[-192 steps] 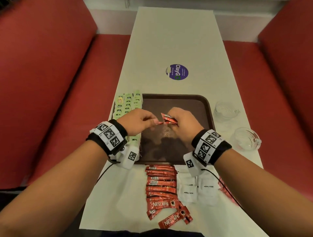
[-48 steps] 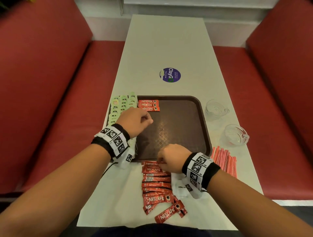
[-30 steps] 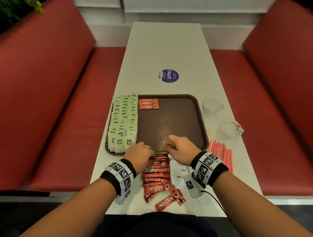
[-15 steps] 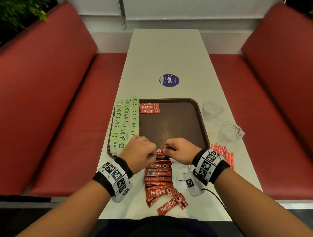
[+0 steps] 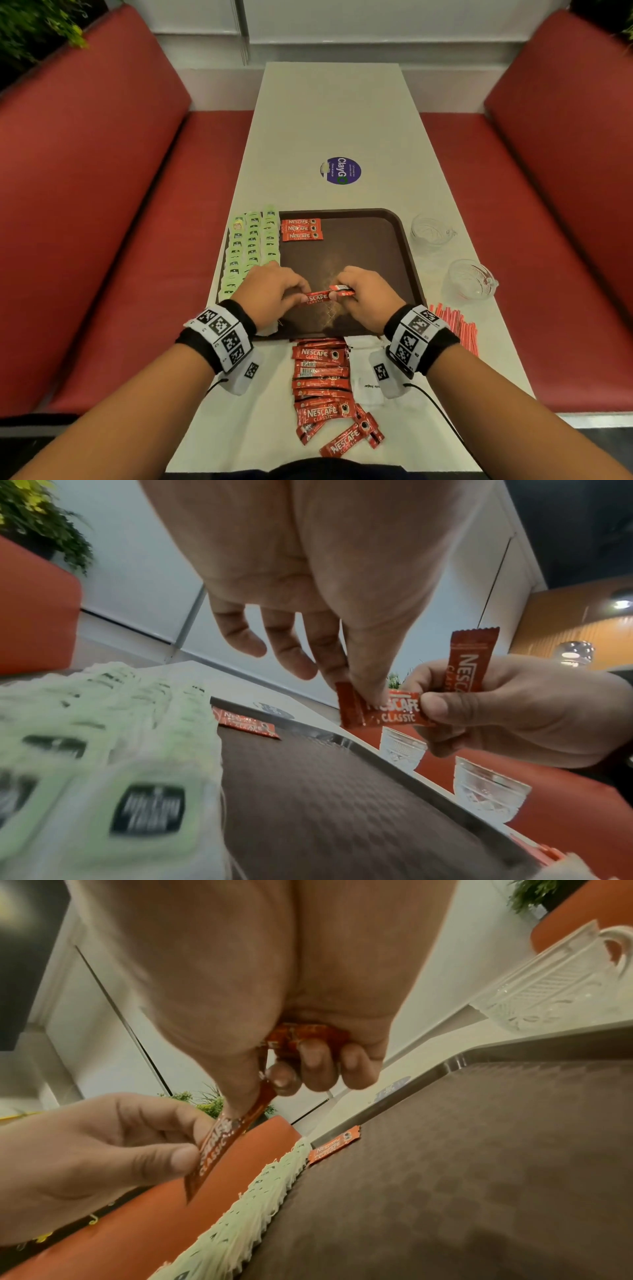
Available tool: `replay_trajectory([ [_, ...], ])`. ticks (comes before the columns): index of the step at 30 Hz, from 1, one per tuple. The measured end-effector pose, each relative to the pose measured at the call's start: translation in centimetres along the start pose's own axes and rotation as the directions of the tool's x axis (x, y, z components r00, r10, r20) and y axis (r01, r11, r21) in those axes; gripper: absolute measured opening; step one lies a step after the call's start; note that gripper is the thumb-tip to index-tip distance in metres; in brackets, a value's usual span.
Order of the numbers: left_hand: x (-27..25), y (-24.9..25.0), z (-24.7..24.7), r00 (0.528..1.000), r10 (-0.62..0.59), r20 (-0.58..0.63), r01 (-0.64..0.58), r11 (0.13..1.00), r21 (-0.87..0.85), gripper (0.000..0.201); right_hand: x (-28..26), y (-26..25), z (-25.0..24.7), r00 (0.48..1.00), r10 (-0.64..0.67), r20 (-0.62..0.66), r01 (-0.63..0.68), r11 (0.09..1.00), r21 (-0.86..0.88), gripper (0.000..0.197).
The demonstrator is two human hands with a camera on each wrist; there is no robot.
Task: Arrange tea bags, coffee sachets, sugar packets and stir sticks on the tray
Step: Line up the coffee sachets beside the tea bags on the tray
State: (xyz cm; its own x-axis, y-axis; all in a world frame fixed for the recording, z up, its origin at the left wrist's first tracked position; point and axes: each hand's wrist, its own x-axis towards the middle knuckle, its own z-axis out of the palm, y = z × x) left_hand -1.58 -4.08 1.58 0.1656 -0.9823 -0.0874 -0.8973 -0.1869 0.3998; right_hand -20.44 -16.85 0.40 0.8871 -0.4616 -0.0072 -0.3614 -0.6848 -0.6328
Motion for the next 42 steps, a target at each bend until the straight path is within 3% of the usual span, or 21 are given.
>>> replay_trajectory([
  [2, 1.8, -0.4, -0.8, 1.000, -0.014, 0.001, 0.014, 0.999, 0.044, 0.008, 0.3, 0.0, -0.3, 0.996, 0.087, -0.025, -0.086, 0.995, 0.052, 0.003],
  [6, 6.7, -2.6, -1.7, 0.985, -0.165, -0.046, 0.168, 0.983, 0.070, 0.006, 0.9, 0.0, -1.1, 0.964, 0.267, -0.014, -0.262, 0.953, 0.151, 0.016],
  [9, 9.9, -4.1, -1.4, 0.963, -0.268, -0.001, 0.265, 0.950, 0.163, 0.007, 0.7, -0.2, -1.4, 0.958, 0.286, 0.025, -0.286, 0.940, 0.189, 0.017],
  [13, 13.2, -5.4, -0.4, 0.949, -0.309, 0.061, 0.275, 0.908, 0.315, 0.008, 0.7, -0.2, -1.7, 0.957, 0.284, 0.067, -0.291, 0.945, 0.151, 0.008],
  [19, 15.5, -6.2, 1.1, 0.922, -0.376, 0.095, 0.312, 0.865, 0.393, 0.005, 0.6, 0.1, -1.7, 0.950, 0.307, 0.051, -0.311, 0.933, 0.179, 0.019],
  [24, 16.1, -6.0, 1.9, 0.947, -0.317, 0.058, 0.268, 0.875, 0.403, 0.013, 0.7, 0.6, -1.5, 0.950, 0.311, 0.038, -0.312, 0.927, 0.208, 0.017],
  [27, 16.3, -5.4, 1.9, 0.951, -0.286, 0.120, 0.217, 0.890, 0.401, 0.013, 0.8, 1.1, -1.3, 0.954, 0.300, 0.010, -0.295, 0.934, 0.202, 0.016],
  [30, 16.6, -5.1, 1.6, 0.936, -0.324, 0.138, 0.241, 0.876, 0.419, 0.011, 1.1, 1.5, -1.3, 0.957, 0.290, -0.016, -0.281, 0.939, 0.198, 0.014],
  [34, 16.6, -5.0, 1.4, 0.938, -0.337, 0.075, 0.276, 0.862, 0.425, 0.008, 1.3, 1.4, -1.6, 0.949, 0.316, 0.010, -0.310, 0.925, 0.220, 0.005],
  [37, 16.2, -4.8, 1.2, 0.950, -0.306, 0.060, 0.257, 0.878, 0.403, 0.017, 1.4, 1.4, -1.8, 0.941, 0.338, 0.018, -0.331, 0.908, 0.257, 0.005],
  [39, 15.7, -4.4, 0.7, 0.968, -0.251, 0.000, 0.238, 0.917, 0.319, 0.027, 1.5, 1.5, -1.8, 0.940, 0.340, 0.010, -0.332, 0.912, 0.240, 0.004],
  [42, 13.7, -2.6, -0.4, 0.993, -0.103, -0.059, 0.102, 0.995, -0.021, 0.036, 1.8, 1.7, -1.7, 0.940, 0.341, 0.028, -0.339, 0.919, 0.200, 0.007],
])
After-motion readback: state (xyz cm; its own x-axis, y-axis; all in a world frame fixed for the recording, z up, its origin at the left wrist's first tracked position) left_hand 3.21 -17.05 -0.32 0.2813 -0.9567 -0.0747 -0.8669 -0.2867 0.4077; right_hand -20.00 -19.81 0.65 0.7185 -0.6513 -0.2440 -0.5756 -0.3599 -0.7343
